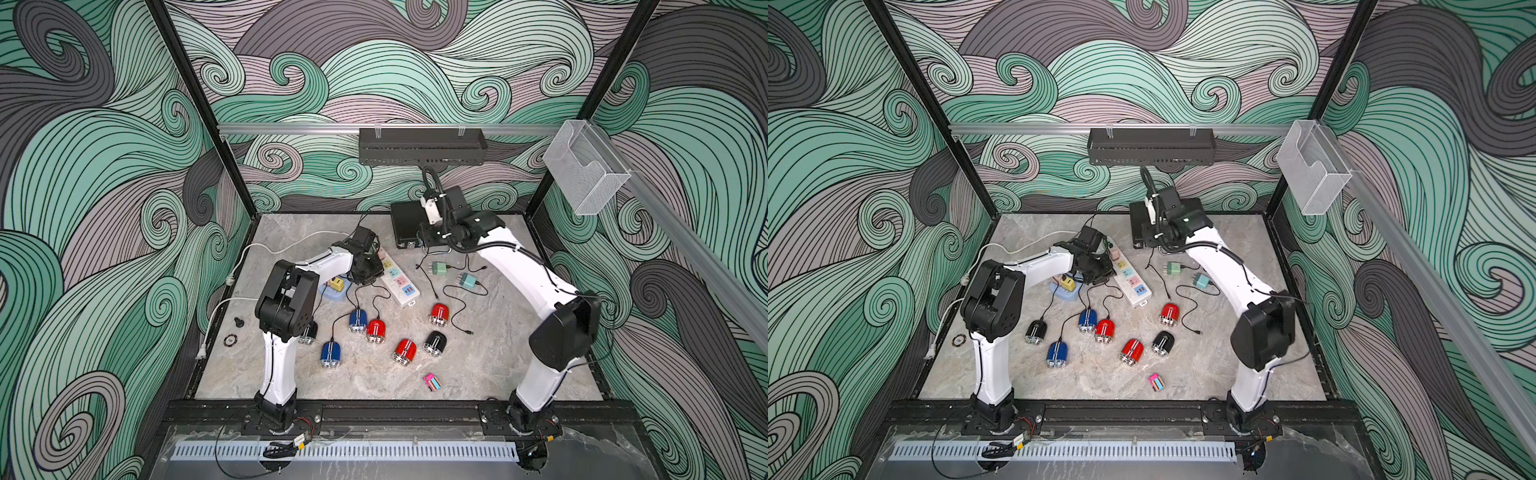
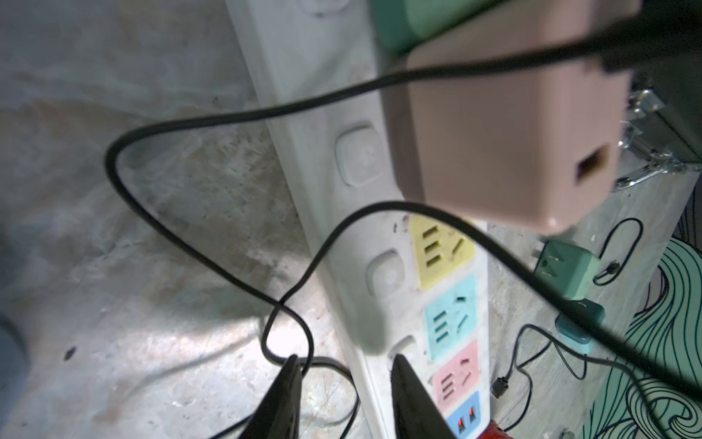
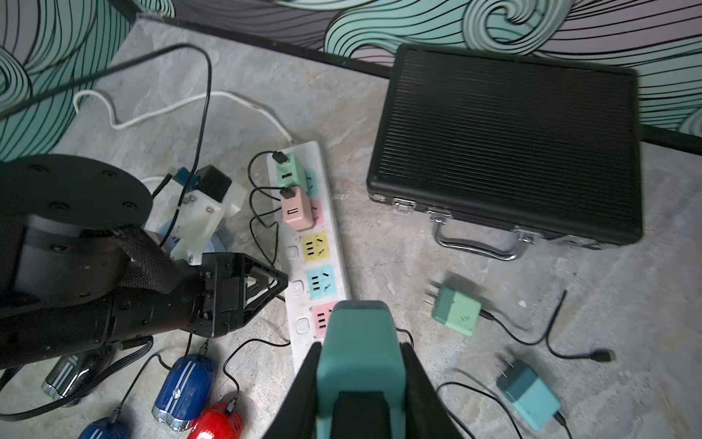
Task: Unplug the electric shaver
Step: Place the plug at the center of the board.
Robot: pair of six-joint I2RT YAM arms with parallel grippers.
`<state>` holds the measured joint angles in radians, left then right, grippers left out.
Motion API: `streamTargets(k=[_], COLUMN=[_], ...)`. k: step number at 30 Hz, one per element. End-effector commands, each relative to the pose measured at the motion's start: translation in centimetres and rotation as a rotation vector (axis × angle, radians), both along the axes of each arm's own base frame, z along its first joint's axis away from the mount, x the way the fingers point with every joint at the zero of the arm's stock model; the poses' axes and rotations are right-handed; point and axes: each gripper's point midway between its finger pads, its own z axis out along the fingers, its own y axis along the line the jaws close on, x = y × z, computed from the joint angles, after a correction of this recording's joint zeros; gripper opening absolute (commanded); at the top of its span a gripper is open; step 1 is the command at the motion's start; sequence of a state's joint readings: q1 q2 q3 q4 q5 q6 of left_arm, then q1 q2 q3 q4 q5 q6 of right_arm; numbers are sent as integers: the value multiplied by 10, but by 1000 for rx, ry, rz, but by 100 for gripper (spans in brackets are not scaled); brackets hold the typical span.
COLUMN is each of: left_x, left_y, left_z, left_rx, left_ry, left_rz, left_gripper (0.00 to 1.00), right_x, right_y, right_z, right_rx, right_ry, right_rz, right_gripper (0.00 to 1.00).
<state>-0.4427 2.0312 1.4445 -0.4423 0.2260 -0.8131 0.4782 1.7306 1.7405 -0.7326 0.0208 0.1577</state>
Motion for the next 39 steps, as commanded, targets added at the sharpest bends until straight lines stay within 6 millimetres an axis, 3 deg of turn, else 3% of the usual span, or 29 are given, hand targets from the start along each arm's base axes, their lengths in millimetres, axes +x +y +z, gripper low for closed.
streamTargets(k=[1,11,14,19,25,31,39], left_x=[4,5,4,2,0,-4,-8], left_y=[-2,-7,-9,-11,-15,-19,-24], left_z=[31,43,43,46,46,50,66], left_rx=[11,5,5,2,2,-2,13], left_ry=[-60,-85,-86,-92,-92,-101,-141], left_rz=[-25,-44,-49,-57,-66,-80,-118], left_gripper=[39,39,39,40,40,40,39], right_x=[-7,-53,-65,-74,-64,-40,13], right_y=[-35,-120,-139,-174,-205,-221,-247], right_z=[21,59,59,25,-25,-64,-104], right_rx=[43,92,81,30,38,132,408], right_ry=[-49,-160,-164,-93,6,63,118], right_rz=[-124,-332,-389,-504,-619,-663,-722], right_gripper=[16,16,16,14,12,12,13])
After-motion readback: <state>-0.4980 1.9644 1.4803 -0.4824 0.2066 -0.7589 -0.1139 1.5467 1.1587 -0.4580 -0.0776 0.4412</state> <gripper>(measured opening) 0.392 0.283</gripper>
